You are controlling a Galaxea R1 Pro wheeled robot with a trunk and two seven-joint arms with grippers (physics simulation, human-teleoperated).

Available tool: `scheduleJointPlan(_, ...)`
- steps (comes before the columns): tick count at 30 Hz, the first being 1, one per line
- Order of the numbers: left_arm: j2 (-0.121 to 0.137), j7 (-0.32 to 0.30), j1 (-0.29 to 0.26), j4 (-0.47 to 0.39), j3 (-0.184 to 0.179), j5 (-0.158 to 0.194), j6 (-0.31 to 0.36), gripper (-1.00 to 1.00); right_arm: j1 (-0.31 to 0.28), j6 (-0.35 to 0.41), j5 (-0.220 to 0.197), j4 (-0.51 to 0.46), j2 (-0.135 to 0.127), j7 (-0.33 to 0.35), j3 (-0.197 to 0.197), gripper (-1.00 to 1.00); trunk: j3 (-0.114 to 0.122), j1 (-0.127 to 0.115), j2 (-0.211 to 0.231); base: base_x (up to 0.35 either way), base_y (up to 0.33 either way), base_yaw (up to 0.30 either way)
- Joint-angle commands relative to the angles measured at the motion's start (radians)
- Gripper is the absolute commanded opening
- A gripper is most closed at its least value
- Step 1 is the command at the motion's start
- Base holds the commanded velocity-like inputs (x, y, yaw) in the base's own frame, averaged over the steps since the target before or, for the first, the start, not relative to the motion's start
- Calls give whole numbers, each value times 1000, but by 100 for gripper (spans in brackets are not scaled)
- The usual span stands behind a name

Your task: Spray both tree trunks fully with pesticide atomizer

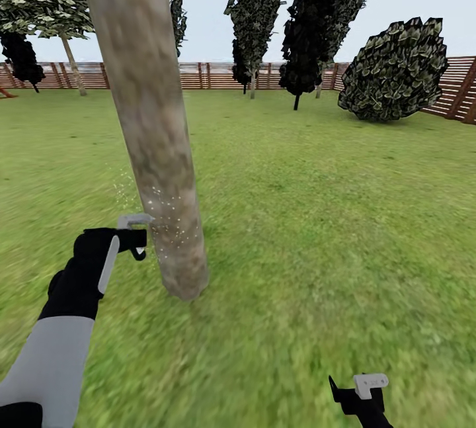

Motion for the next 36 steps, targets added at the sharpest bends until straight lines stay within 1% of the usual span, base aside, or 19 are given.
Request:
scheduleJointPlan(1, 0, -1, 0, 0, 2, 2, 2, -100, 0, 0, 0, 0, 0, 0, 0, 100, 0, 0, 0, 0, 0, 0)
scheduleJointPlan(2, -2, 0, 0, -1, 0, 3, 4, -100, 0, 0, 0, 0, 0, 0, 0, 100, 0, 0, 0, 0, 0, 0)
scheduleJointPlan(3, -12, -1, -1, -9, -7, 4, 13, -100, 0, 0, 0, 0, 0, 0, 0, 100, 0, 0, 0, 0, 0, 0)
scheduleJointPlan(7, -35, 1, -5, -73, -83, 4, 51, -100, 0, 0, 0, 0, 0, 0, 0, 100, 0, 0, 0, 0, 0, 0)
scheduleJointPlan(9, -45, 2, -6, -120, -100, 4, 59, -100, 0, 0, 0, 0, 0, 0, 0, 100, 0, 0, 0, 0, 0, 0)
scheduleJointPlan(12, -38, 2, -6, -132, -96, 4, 63, -100, 0, 0, 0, 0, 0, 0, 0, 100, 0, 0, 0, 0, 0, 0)
scheduleJointPlan(14, -26, 0, -6, -135, -40, 4, 68, -100, 0, 0, 0, 0, 0, 0, 0, 100, 0, 0, 0, 0, 0, 0)
scheduleJointPlan(16, -13, -1, -6, -135, 3, 5, 68, -100, 0, 0, 0, 0, 0, 0, 0, 100, 0, 0, 0, 0, 0, 0)
scheduleJointPlan(18, 1, -1, -6, -135, 22, 6, 69, -100, 0, 0, 0, 0, 0, 0, 0, 100, 0, 0, 0, 0, 0, 0)
scheduleJointPlan(20, 1, -1, -6, -135, 21, 6, 69, -100, 0, 0, 0, 0, 0, 0, 0, 100, 0, 0, 0, 0, 0, 0)
scheduleJointPlan(22, -10, -1, -8, -137, 18, 6, 70, -100, 0, 0, 0, 0, 0, 0, 0, 100, 0, 0, 0, 0, 0, 0)
scheduleJointPlan(27, -59, -3, -43, -142, -66, 5, 75, -100, 0, 0, 0, 0, 0, 1, 0, 100, 0, 0, 0, 0, 0, 0)
scheduleJointPlan(28, -61, -3, -45, -143, -76, 3, 76, -100, 0, 0, 0, 0, 0, 1, 0, 100, 0, 0, 0, 0, 0, 0)
scheduleJointPlan(30, -50, -3, -44, -142, -61, 0, 76, -100, 0, 0, 0, 0, 0, 1, 0, 100, 0, 0, 0, 0, 0, 0)
scheduleJointPlan(31, -36, -3, -39, -142, -38, 1, 76, -100, 0, 0, 0, 0, 0, 1, 0, 100, 0, 0, 0, 0, 0, 0)
scheduleJointPlan(32, -26, -3, -36, -141, -30, 2, 76, -100, 0, 0, 0, 0, 0, 1, 0, 100, 0, 0, 0, 0, 0, 0)
scheduleJointPlan(33, -9, -3, -31, -133, -24, 0, 74, -100, 0, 0, 0, 0, 0, 1, 0, 100, 0, 0, 0, 0, 0, 0)
scheduleJointPlan(34, -3, -3, -25, -125, -23, -2, 71, -100, 0, 1, 0, 0, 0, 1, 0, 100, 0, 0, 0, 0, 0, 0)
scheduleJointPlan(36, 7, -4, 17, -86, -24, -4, 62, -100, 0, 0, 0, 0, 0, 2, 0, 100, 0, 0, 0, 0, 0, 0)
